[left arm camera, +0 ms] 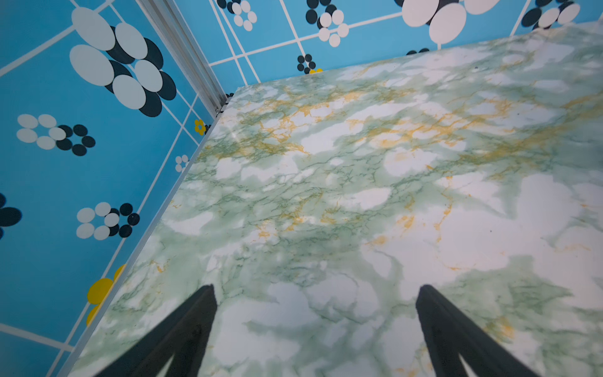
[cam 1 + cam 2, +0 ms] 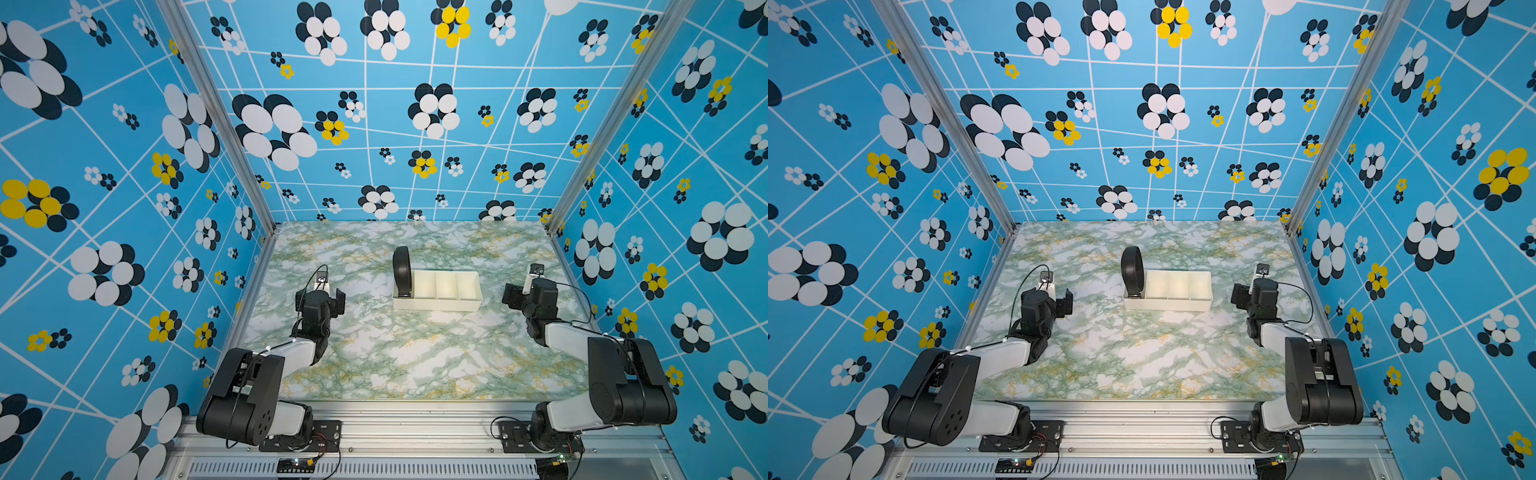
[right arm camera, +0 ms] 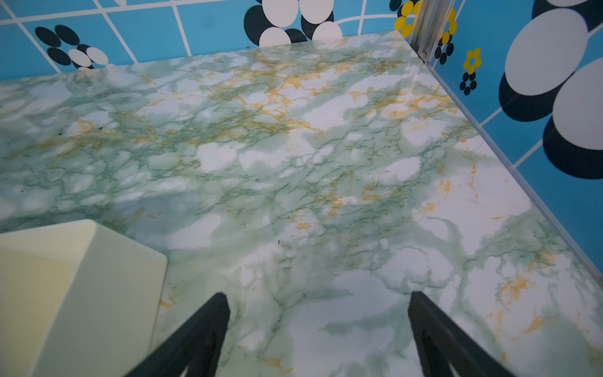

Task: Place the belts into the storage roll
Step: Reset both arms

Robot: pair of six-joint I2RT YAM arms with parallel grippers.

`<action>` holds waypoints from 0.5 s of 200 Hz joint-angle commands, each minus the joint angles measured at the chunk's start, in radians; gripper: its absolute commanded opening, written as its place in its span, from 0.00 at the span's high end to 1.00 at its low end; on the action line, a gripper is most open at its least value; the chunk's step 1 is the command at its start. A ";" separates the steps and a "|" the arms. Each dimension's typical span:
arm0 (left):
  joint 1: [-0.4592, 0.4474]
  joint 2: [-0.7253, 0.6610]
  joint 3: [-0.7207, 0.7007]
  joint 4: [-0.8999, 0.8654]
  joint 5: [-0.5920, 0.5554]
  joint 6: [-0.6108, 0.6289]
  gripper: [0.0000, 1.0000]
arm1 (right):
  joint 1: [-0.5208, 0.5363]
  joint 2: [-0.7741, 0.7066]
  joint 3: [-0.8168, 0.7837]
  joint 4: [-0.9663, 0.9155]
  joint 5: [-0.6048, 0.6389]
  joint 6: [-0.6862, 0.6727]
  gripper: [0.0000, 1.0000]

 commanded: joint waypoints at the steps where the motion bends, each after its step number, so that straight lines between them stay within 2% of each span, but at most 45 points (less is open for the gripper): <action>1: 0.062 0.067 -0.061 0.213 0.135 -0.051 0.01 | 0.000 0.011 -0.009 0.050 -0.036 -0.021 0.10; 17: 0.091 0.146 -0.079 0.315 0.156 -0.078 0.00 | 0.002 0.011 -0.009 0.051 -0.035 -0.021 0.10; 22: 0.092 0.161 -0.081 0.339 0.157 -0.070 0.00 | 0.002 0.011 -0.010 0.051 -0.035 -0.023 0.04; 30: 0.090 0.146 -0.070 0.293 0.169 -0.071 0.01 | 0.004 0.011 -0.009 0.051 -0.035 -0.023 0.01; 62: 0.098 0.153 -0.022 0.209 0.197 -0.066 0.00 | 0.013 0.006 -0.035 0.088 -0.034 -0.040 0.01; 71: 0.106 0.149 -0.015 0.192 0.204 -0.078 0.00 | 0.018 0.008 -0.081 0.170 -0.042 -0.048 0.01; 81: 0.109 0.150 -0.015 0.193 0.208 -0.080 0.00 | 0.020 0.059 -0.155 0.381 -0.063 -0.060 0.01; 86: 0.109 0.148 -0.015 0.190 0.209 -0.080 0.00 | 0.021 0.069 -0.171 0.424 -0.062 -0.061 0.01; 100: 0.109 0.149 -0.017 0.196 0.207 -0.079 0.00 | 0.022 0.023 -0.123 0.251 -0.027 -0.049 0.01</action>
